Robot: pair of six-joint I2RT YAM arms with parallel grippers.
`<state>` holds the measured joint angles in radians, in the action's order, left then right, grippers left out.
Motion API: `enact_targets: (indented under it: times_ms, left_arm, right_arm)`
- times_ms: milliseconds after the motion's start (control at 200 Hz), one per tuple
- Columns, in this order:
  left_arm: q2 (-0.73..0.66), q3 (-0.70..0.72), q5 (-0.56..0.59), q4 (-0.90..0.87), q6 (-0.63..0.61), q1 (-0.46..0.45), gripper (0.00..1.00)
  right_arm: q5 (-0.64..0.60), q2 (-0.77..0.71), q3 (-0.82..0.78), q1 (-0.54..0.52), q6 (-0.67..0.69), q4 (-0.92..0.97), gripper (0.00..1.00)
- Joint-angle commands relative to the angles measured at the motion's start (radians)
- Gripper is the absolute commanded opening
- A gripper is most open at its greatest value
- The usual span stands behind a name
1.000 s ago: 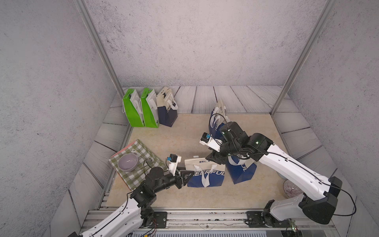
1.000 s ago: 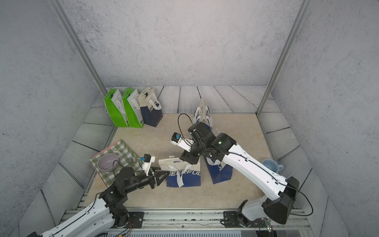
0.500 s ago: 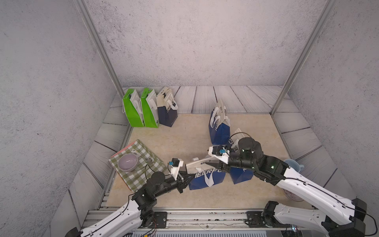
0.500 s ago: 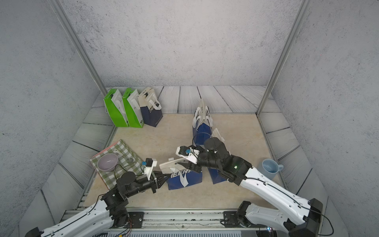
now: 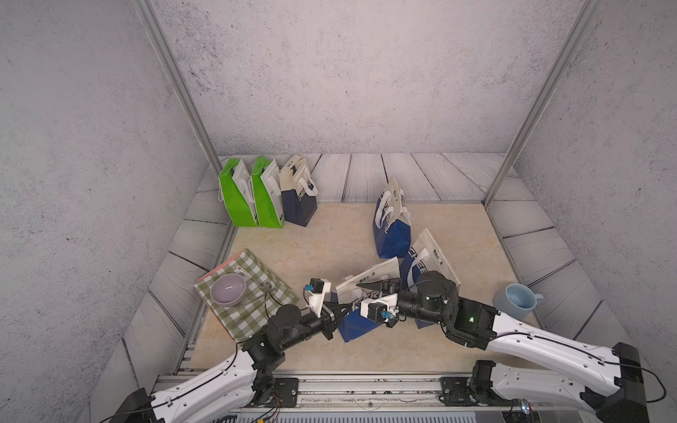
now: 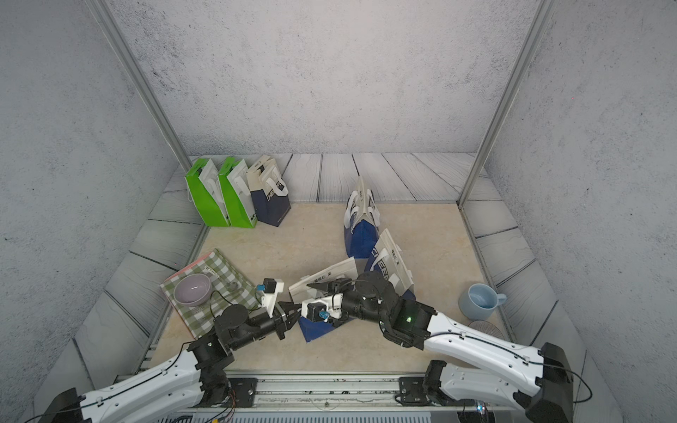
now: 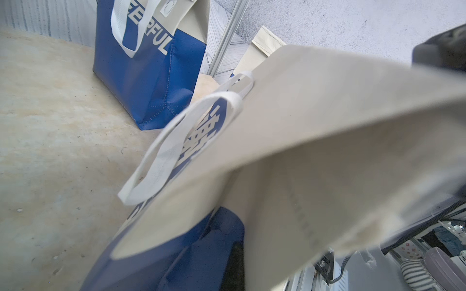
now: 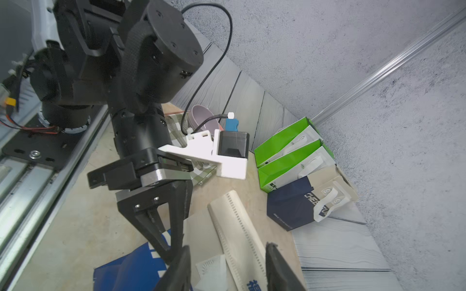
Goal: Open the takeout bag
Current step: Open the takeout bag at the center of the board.
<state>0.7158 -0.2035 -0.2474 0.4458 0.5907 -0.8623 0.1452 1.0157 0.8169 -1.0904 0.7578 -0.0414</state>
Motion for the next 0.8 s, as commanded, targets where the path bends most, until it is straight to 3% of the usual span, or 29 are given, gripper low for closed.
enact_targets:
  times_ms: [0, 240, 791]
  left_arm:
    - [0.032, -0.07, 0.033, 0.068, 0.02, -0.016, 0.0]
    - [0.103, -0.117, 0.063, 0.096, 0.057, -0.041, 0.0]
    - [0.102, -0.2, 0.074, 0.013, 0.098, -0.049, 0.0]
  right_arm:
    - [-0.085, 0.005, -0.019, -0.019, 0.07, -0.089, 0.46]
    - [-0.162, 0.034, -0.068, -0.025, 0.129, -0.195, 0.44]
    - [-0.297, 0.107, -0.104, -0.025, 0.208, -0.353, 0.38]
